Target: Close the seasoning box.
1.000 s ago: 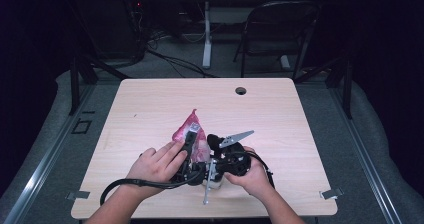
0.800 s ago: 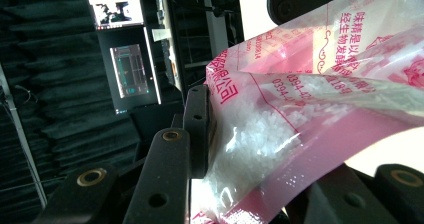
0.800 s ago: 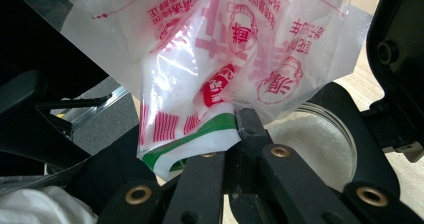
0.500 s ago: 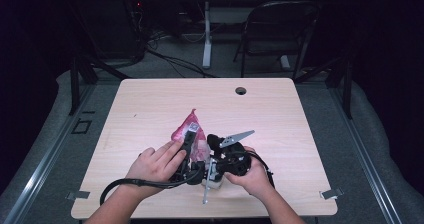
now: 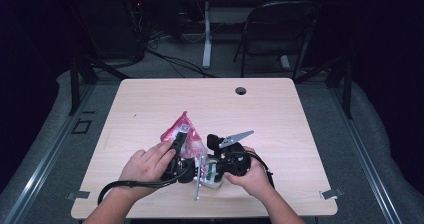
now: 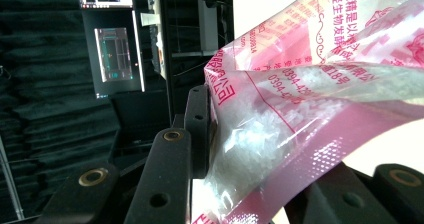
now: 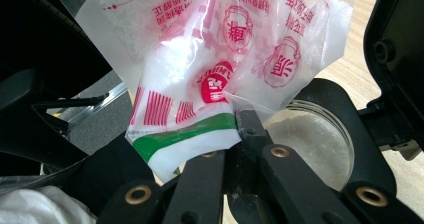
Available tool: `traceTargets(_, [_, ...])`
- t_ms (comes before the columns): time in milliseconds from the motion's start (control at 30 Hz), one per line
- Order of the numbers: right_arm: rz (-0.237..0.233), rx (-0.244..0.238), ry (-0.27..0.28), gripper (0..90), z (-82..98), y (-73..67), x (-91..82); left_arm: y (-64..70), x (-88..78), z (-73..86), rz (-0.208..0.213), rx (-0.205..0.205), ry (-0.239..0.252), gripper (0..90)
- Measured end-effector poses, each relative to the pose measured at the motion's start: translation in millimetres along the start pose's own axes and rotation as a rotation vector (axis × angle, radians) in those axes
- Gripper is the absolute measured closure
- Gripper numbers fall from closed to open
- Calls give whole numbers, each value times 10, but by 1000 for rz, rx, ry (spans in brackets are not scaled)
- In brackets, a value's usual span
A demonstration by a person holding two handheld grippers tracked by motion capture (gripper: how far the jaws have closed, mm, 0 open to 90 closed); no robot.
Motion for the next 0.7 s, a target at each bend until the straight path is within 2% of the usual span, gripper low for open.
traceTargets(133, [3, -2, -3, 900, 4, 0, 1, 3, 4, 18, -2, -1, 2, 738])
traceTargets(333, [7, -3, -2, 900, 1, 0, -15, 14, 9, 41, -7, -25, 4, 739])
traceTargets(567, [8, -2, -5, 900, 4, 7, -24, 74, 29, 125, 2, -79, 0, 740])
traceTargets(700, [6, -8, -6, 900, -4, 6, -39, 106, 38, 182, 11, -89, -9, 739])
Point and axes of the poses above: each handheld gripper's, and its own axes: x roughly forward along the jaws, z roughly out of its underside, y roughly to its right, the point moved 4 cm from there along x, roughly forward along the jaws, and after that the axes turned 15 degrees about y, right-handed, at the moved point
